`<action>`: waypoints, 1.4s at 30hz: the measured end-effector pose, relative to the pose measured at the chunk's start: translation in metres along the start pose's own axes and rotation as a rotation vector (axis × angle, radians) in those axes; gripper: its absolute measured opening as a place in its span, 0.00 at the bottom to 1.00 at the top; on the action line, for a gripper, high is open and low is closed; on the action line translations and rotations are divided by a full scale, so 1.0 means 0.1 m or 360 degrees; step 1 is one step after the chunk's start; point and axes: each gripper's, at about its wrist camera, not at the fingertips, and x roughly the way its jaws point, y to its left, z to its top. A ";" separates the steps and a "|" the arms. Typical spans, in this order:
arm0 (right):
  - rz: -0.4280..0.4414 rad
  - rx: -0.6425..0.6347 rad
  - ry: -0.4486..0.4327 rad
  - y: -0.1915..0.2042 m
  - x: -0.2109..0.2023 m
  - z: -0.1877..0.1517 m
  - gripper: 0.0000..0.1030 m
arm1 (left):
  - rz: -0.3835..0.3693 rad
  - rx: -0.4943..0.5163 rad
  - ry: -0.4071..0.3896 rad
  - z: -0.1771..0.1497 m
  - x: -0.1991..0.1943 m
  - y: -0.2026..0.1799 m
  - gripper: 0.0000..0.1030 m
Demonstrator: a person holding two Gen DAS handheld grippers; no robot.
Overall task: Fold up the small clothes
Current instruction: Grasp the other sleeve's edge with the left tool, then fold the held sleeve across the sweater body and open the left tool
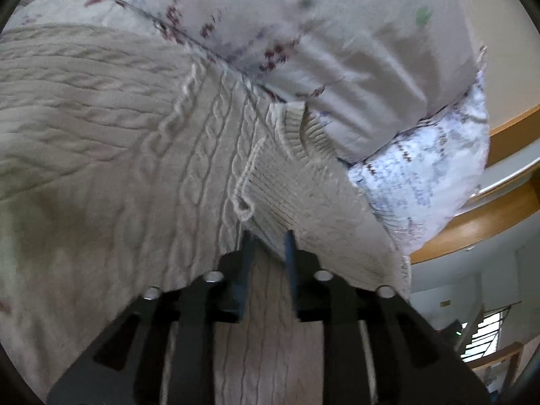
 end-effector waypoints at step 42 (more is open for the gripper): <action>0.0273 -0.0402 0.0068 0.40 -0.42 -0.40 0.83 | 0.0235 -0.0852 -0.0698 0.33 -1.80 2.00 0.09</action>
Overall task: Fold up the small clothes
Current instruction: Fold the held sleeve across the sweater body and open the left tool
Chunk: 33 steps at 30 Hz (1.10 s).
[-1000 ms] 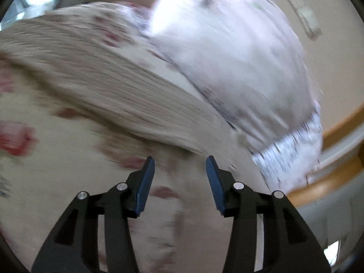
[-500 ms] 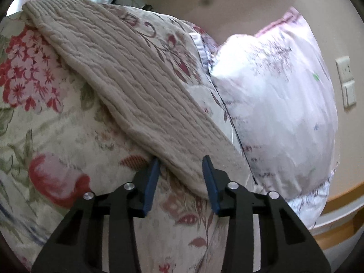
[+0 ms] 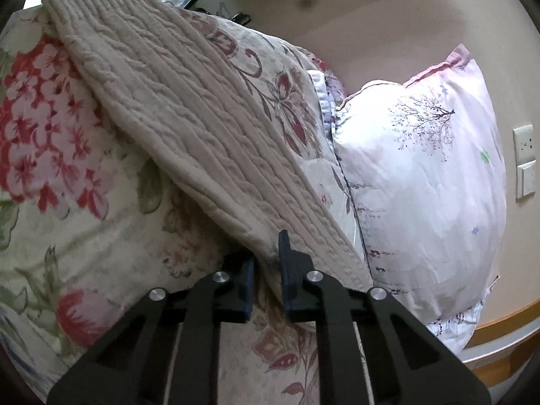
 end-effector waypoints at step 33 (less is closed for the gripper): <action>0.0050 -0.0133 0.0038 0.02 -0.13 -0.12 0.83 | -0.0517 0.0701 0.0628 -2.28 0.75 -1.64 0.07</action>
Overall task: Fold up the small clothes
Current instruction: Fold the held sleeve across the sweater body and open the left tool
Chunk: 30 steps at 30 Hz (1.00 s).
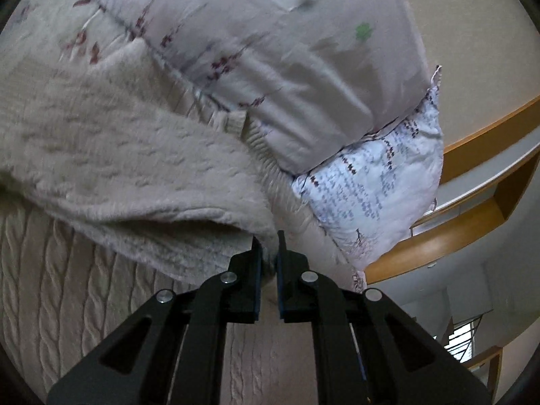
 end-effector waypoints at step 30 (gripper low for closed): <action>-0.0001 -0.0001 -0.0036 -0.15 -0.09 0.03 0.83 | -0.0055 -0.0037 -0.0153 0.36 -0.02 -0.22 0.07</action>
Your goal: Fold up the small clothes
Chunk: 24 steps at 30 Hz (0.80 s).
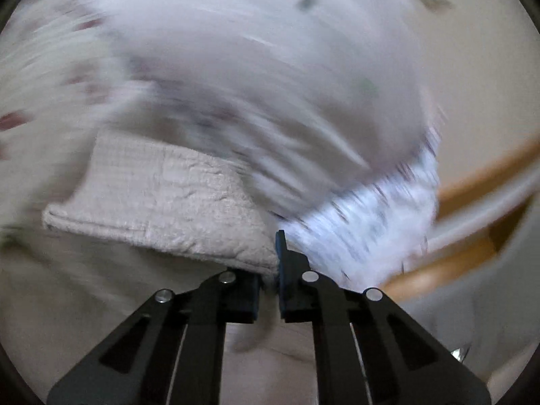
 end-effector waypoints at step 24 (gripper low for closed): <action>-0.0065 -0.0095 0.0334 0.08 0.59 0.47 0.50 | 0.0719 0.1234 0.0210 -0.66 -0.73 -0.07 0.71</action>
